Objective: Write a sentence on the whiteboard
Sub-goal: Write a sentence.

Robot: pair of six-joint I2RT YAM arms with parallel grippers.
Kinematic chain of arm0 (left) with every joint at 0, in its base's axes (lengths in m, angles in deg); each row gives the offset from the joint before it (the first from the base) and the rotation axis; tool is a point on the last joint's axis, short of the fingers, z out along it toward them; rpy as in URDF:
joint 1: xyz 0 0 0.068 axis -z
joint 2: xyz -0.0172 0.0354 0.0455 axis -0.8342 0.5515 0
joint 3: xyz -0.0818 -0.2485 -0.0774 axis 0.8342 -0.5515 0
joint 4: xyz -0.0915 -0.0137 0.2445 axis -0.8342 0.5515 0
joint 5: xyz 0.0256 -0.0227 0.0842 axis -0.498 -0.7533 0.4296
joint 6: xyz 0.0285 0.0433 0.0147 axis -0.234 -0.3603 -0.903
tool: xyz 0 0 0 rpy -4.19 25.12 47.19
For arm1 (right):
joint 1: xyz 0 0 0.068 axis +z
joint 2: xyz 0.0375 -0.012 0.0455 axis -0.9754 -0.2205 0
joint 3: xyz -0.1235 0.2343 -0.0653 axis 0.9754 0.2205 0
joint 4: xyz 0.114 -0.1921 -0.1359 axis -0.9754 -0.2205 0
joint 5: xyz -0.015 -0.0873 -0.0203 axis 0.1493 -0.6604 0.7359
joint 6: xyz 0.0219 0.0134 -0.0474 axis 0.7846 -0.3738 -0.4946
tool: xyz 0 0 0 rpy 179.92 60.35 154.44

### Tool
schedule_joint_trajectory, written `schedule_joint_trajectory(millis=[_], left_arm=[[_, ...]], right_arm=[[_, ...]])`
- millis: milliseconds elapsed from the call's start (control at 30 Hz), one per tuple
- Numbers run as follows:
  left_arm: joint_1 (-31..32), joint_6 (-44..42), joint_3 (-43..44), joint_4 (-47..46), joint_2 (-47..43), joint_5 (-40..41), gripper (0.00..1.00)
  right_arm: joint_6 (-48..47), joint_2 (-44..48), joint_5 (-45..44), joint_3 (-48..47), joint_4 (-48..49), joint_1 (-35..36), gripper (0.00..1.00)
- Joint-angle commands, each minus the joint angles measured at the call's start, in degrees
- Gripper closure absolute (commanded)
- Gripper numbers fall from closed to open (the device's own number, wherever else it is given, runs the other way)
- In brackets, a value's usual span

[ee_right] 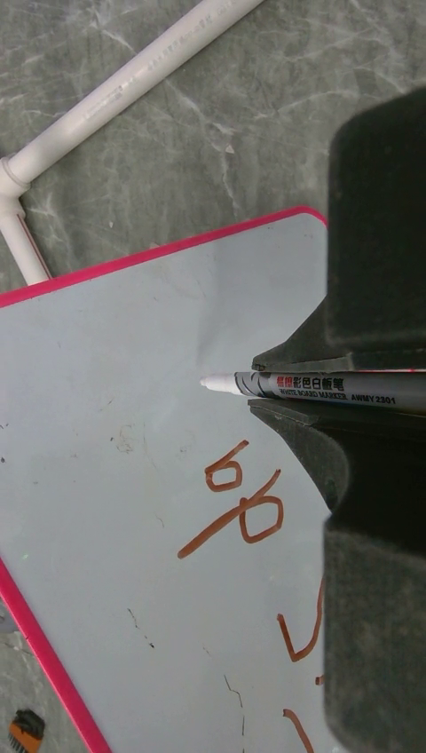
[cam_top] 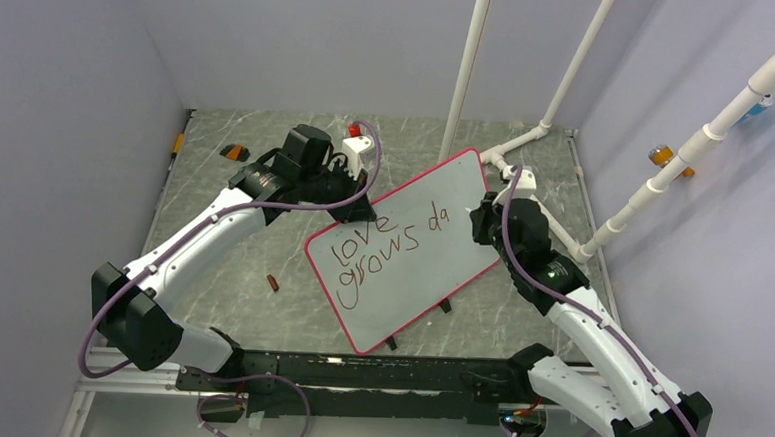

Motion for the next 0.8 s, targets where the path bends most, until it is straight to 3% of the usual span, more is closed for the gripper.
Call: schedule_joint_trajectory(millis=[0, 767], left_arm=[[0.0, -9.6, -0.7, -1.9, -1.1, 8.8, 1.0], [0.1, -9.7, -0.6, -1.9, -1.1, 8.8, 1.0]], right_arm=[[1.0, 0.7, 3.7, -1.2, 2.7, -2.1, 1.0], [2.4, -2.1, 12.1, -1.1, 7.7, -4.7, 1.0]])
